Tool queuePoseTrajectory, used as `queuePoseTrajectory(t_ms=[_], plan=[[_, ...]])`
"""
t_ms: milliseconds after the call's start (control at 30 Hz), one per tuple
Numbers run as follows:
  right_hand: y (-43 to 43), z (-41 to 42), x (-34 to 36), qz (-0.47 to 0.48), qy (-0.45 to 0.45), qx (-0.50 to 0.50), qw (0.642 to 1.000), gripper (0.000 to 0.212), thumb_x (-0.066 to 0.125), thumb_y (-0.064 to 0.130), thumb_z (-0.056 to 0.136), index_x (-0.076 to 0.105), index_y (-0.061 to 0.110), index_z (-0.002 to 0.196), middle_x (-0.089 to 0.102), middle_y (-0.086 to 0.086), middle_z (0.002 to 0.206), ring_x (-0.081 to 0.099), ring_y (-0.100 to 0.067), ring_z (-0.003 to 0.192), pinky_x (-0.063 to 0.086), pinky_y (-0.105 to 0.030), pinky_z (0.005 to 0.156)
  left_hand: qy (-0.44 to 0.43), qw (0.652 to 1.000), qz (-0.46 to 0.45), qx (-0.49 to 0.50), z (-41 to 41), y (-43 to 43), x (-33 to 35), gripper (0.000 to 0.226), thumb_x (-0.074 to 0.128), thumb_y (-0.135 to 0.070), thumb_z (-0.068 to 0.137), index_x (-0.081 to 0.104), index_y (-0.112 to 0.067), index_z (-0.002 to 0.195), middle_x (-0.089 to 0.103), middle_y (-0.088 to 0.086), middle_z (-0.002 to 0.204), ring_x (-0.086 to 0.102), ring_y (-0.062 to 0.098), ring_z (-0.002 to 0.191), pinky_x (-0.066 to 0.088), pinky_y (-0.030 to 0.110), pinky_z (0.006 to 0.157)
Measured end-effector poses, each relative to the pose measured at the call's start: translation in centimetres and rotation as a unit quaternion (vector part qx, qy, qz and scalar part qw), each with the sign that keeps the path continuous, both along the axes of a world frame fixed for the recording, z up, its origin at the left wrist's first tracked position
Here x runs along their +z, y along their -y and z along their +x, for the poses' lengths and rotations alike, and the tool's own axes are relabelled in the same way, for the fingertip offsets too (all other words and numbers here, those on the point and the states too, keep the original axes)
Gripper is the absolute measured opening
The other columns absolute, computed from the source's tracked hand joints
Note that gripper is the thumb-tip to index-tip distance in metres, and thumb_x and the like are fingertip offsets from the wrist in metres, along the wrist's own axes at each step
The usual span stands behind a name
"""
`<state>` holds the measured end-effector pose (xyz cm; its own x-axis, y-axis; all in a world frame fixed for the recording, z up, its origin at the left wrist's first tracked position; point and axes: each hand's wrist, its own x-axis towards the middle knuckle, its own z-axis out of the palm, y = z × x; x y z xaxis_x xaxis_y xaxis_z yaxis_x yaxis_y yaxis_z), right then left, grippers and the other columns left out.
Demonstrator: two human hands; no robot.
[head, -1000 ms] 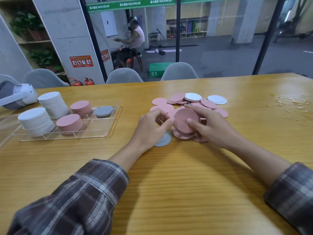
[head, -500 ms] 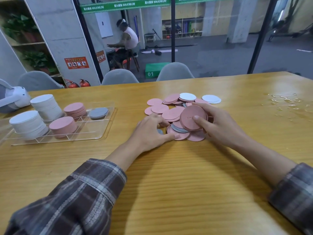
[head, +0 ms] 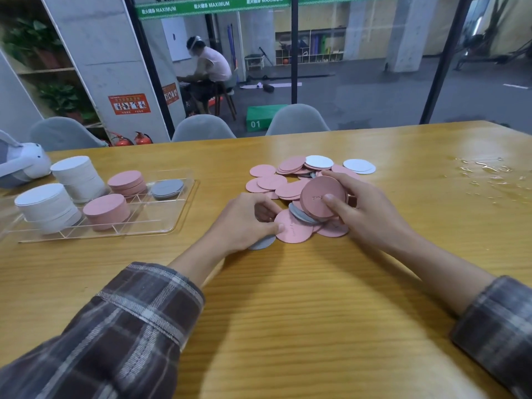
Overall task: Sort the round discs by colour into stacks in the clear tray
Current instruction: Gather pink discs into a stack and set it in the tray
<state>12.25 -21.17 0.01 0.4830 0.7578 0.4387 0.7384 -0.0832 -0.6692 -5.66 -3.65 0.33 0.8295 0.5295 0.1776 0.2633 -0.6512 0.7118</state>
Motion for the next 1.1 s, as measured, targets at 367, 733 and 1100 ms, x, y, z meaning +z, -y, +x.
queuePoseTrajectory(t_ms=[367,733,1100], plan=[[-0.2,-0.4,0.0,0.002,-0.017,0.039,0.999,0.04,0.061,0.023,0.101,0.057,0.038,0.138,0.064,0.039,0.106,0.064,0.008,0.095,0.05,-0.025,0.089,0.105,0.992,-0.05,-0.056,-0.5,-0.4,1.4,0.014,0.074,-0.012,0.093,0.078,-0.023,0.1,0.073,0.007,0.093,0.064,0.013,0.074,0.051,0.026,0.063],[-0.7,-1.6,-0.3,-0.027,-0.145,0.127,0.981,0.045,0.057,0.02,0.104,0.05,0.028,0.148,0.063,0.001,0.078,0.06,-0.012,0.063,0.058,-0.032,0.059,0.2,0.978,0.063,-0.004,0.1,1.4,0.4,0.015,0.089,-0.016,0.081,0.075,-0.014,0.088,0.073,-0.006,0.086,0.068,0.009,0.071,0.058,0.031,0.058],[-0.4,-1.8,-0.1,-0.041,-0.138,0.126,0.982,0.055,0.064,0.021,0.1,0.045,0.026,0.151,0.065,0.01,0.072,0.061,-0.012,0.061,0.055,-0.027,0.059,0.217,0.97,0.088,-0.061,0.4,1.7,-0.3,0.025,0.084,-0.004,0.083,0.081,-0.013,0.106,0.078,-0.002,0.11,0.072,0.015,0.098,0.061,0.025,0.081]])
